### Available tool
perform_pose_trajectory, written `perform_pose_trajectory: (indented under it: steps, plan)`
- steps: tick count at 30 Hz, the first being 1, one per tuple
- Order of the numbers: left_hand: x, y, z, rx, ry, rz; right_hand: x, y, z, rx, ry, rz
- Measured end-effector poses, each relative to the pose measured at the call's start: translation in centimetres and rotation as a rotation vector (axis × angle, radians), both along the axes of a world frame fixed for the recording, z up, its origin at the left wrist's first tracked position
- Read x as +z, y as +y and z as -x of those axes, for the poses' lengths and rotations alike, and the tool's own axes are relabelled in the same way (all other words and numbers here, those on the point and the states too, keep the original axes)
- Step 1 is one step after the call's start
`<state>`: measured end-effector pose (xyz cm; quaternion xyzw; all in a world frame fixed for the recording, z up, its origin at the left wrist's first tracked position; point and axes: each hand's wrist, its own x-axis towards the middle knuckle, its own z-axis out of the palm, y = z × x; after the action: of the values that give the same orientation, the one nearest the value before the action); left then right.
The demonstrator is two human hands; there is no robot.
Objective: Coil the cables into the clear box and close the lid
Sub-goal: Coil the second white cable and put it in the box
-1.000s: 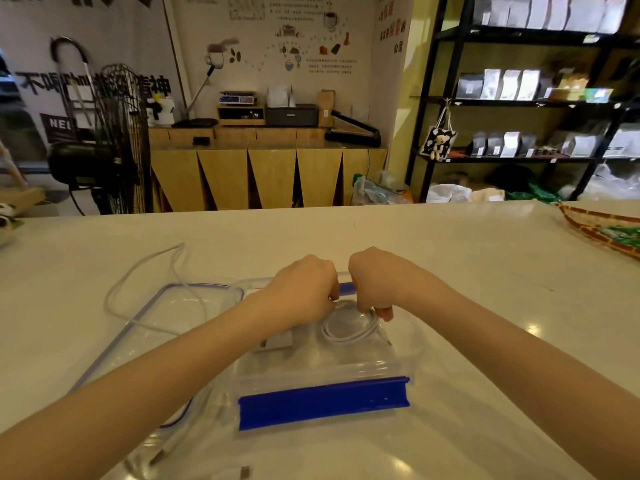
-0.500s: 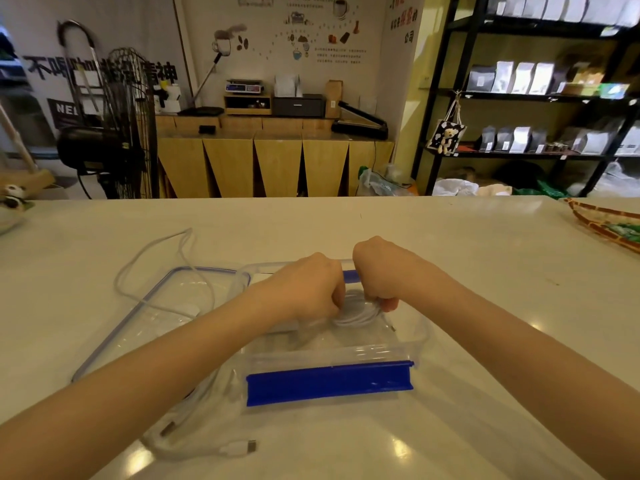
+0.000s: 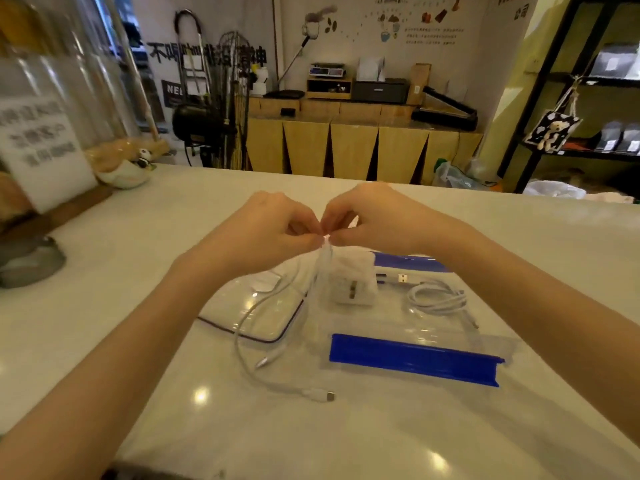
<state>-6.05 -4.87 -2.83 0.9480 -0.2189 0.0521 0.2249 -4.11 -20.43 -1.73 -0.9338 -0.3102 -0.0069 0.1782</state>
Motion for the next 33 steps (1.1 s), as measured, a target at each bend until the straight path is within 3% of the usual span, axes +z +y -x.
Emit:
perform_pose_trajectory:
  steps: [5, 11, 14, 19, 22, 25, 29, 33]
  plan:
    - [-3.0, 4.2, 0.8, 0.163, 0.1, 0.005, -1.8, 3.8, -1.6, 0.055, 0.054, 0.085]
    - [-6.0, 4.9, 1.5, 0.226, 0.195, 0.027, -3.6, 6.9, -2.0, -0.027, 0.041, 0.538]
    - [-6.4, 4.9, 1.4, 0.226, 0.177, 0.036, -4.2, 7.3, -2.5, -0.032, 0.122, 0.533]
    - [-6.1, 4.6, 0.9, 0.245, 0.183, 0.075, -3.3, 6.5, -3.2, -0.031, 0.221, 0.257]
    - [-4.7, 4.0, 0.7, 0.228, 0.313, 0.372, -1.7, 5.6, -3.6, -0.037, 0.289, 0.002]
    - [-2.7, 3.4, 0.9, 0.09, 0.503, 0.61, 0.5, 4.6, -4.2, -0.095, 0.279, -0.233]
    - [0.1, 2.7, 1.0, -0.115, 0.534, 0.722, 3.3, 3.2, -4.3, -0.135, 0.28, -0.534]
    - [3.4, 2.5, 0.6, -0.356, 0.659, 1.009, 3.8, 2.8, -4.0, -0.117, 0.262, -0.725]
